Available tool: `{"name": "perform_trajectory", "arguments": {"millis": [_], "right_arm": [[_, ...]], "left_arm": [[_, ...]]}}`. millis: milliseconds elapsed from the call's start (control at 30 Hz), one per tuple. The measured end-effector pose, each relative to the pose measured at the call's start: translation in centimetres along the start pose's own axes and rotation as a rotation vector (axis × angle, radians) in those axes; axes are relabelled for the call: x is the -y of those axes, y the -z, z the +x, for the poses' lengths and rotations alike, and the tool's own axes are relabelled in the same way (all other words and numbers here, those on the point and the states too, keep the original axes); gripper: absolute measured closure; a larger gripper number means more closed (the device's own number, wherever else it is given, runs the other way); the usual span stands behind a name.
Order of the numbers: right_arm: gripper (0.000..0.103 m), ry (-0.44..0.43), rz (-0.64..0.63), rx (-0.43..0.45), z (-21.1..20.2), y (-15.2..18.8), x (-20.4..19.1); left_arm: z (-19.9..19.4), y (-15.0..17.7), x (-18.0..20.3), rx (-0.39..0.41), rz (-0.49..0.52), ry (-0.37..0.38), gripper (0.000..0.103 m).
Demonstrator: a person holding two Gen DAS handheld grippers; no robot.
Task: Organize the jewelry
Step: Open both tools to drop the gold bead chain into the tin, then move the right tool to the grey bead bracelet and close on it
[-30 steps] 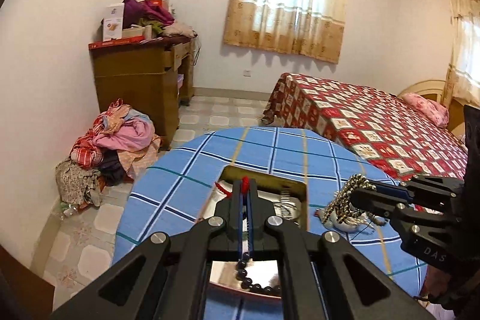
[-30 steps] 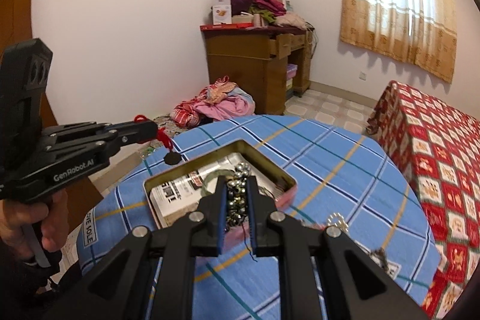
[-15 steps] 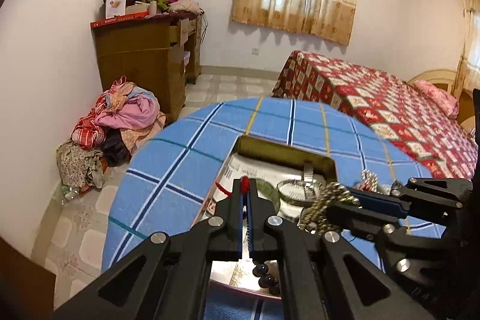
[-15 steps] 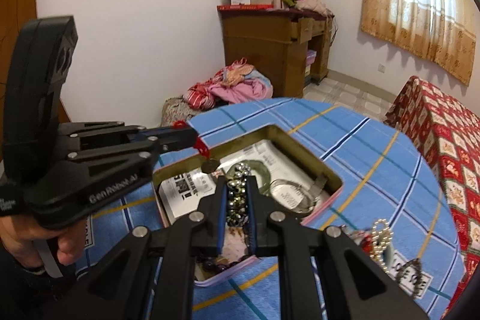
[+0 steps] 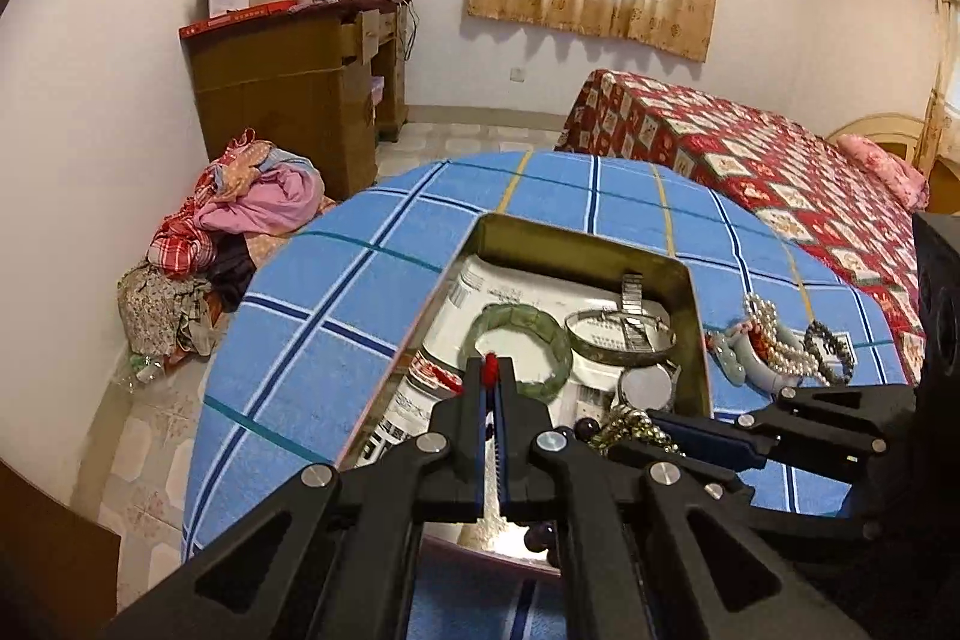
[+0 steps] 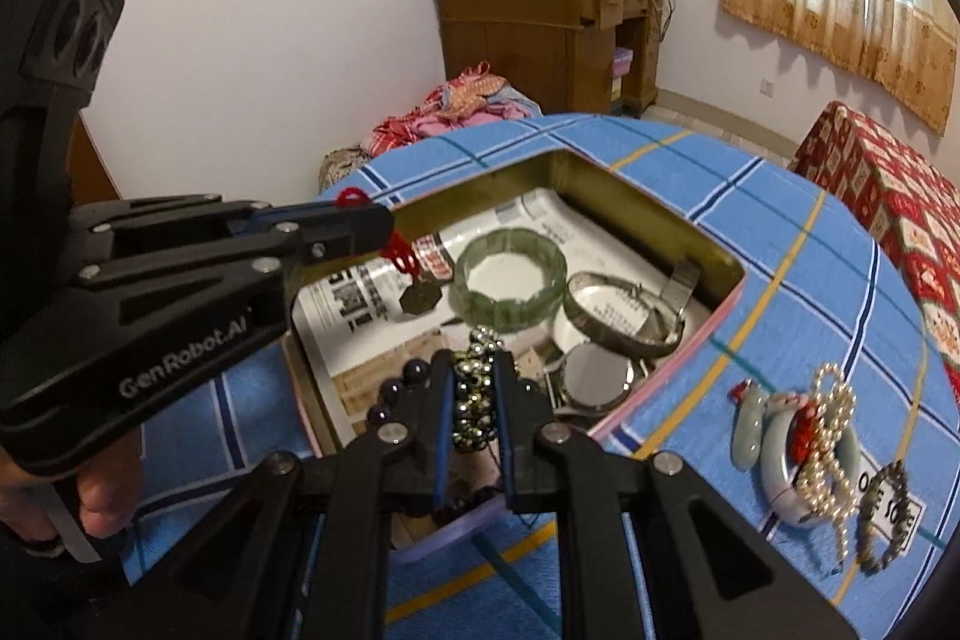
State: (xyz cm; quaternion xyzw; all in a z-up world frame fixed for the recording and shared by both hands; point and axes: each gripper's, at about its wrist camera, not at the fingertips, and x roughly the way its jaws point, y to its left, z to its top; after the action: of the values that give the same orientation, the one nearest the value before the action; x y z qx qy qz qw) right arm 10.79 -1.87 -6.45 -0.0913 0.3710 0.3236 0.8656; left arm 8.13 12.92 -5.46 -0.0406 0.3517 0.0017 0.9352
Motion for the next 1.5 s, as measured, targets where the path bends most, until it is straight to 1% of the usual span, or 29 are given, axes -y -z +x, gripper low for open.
{"name": "perform_trajectory", "arguments": {"millis": [67, 133, 167, 200, 233, 300, 333, 367, 433, 500, 600, 700, 867, 1000, 1167, 1267, 1300, 1367, 1400, 1433, 1467, 1500], "right_arm": [[0.085, -0.002, 0.013, -0.001, -0.1, 0.0, 0.2], [0.067, -0.002, 0.023, 0.01, -0.3, 0.0, 0.3], [0.063, -0.003, 0.026, 0.021, -0.5, 0.0, 0.3], [0.055, 0.003, 0.026, 0.03, -0.6, -0.1, 0.3], [0.052, 0.009, 0.026, 0.037, -0.8, 0.0, 0.3], [0.052, 0.015, 0.019, 0.047, -1.2, 0.0, 0.1], [0.052, 0.02, 0.015, 0.051, -1.5, 0.1, 0.1], [0.052, 0.025, 0.015, 0.056, -1.6, 0.2, 0.1], [0.046, 0.035, 0.021, 0.069, -2.3, 0.5, 0.3], [0.044, 0.046, 0.025, 0.083, -2.9, 0.9, 0.6], [0.042, 0.081, 0.032, 0.099, -3.9, 1.5, 1.5], [0.04, 0.108, 0.064, 0.105, -4.9, 2.2, 3.1], [0.039, 0.214, 0.145, 0.094, -6.2, 4.2, 6.9], [0.039, 0.306, 0.245, 0.077, -7.1, 5.8, 10.9], [0.039, 0.41, 0.327, 0.045, -7.3, 6.5, 15.2], [0.041, 0.431, 0.345, 0.017, -6.8, 6.4, 16.8], [0.043, 0.432, 0.346, 0.006, -6.5, 6.4, 17.2], [0.051, 0.41, 0.356, -0.031, -6.0, 6.4, 17.9], [0.056, 0.402, 0.362, -0.039, -5.9, 6.4, 18.1], [0.056, 0.397, 0.367, -0.046, -5.8, 6.6, 18.2], [0.056, 0.395, 0.367, -0.053, -5.7, 7.0, 18.2], [0.056, 0.392, 0.366, -0.05, -5.8, 7.0, 18.2]], "left_arm": [[0.0, 0.1, 0.1, -0.002, 0.0, 0.001, 0.101], [-0.1, 0.1, 0.3, -0.004, -0.004, -0.004, 0.1], [-0.2, 0.1, 0.3, -0.004, -0.005, -0.006, 0.097], [-0.2, 0.1, 0.4, -0.005, -0.006, -0.013, 0.089], [-0.3, 0.0, 0.5, -0.005, -0.006, -0.024, 0.081], [-0.7, 0.0, 0.6, 0.016, -0.011, -0.045, 0.035], [-1.1, 0.1, 0.6, 0.034, -0.015, -0.05, 0.029], [-1.4, 0.1, 0.6, 0.053, -0.018, -0.047, 0.026], [-1.6, 0.1, 0.8, 0.051, -0.018, -0.031, 0.026], [-1.6, 0.0, 1.2, 0.053, -0.013, -0.033, 0.026], [-1.5, -0.1, 2.2, 0.048, 0.0, -0.033, 0.026], [-1.4, -0.2, 3.7, 0.047, 0.021, -0.021, 0.026], [-0.9, -0.7, 7.3, 0.048, 0.091, 0.006, 0.027], [0.0, -1.0, 10.4, 0.04, 0.15, 0.024, 0.027], [1.6, -0.8, 14.0, 0.029, 0.226, 0.043, 0.027], [3.0, -0.9, 15.5, 0.013, 0.255, 0.053, 0.027], [3.4, -0.9, 16.0, 0.008, 0.262, 0.064, 0.027], [4.3, -1.1, 16.8, -0.001, 0.285, 0.08, 0.027], [5.0, -1.1, 17.0, -0.01, 0.286, 0.091, 0.03], [5.7, -1.1, 17.1, -0.027, 0.281, 0.097, 0.033], [6.2, -1.1, 17.2, -0.044, 0.279, 0.108, 0.04], [6.7, -1.1, 17.3, -0.057, 0.277, 0.122, 0.043]]}}
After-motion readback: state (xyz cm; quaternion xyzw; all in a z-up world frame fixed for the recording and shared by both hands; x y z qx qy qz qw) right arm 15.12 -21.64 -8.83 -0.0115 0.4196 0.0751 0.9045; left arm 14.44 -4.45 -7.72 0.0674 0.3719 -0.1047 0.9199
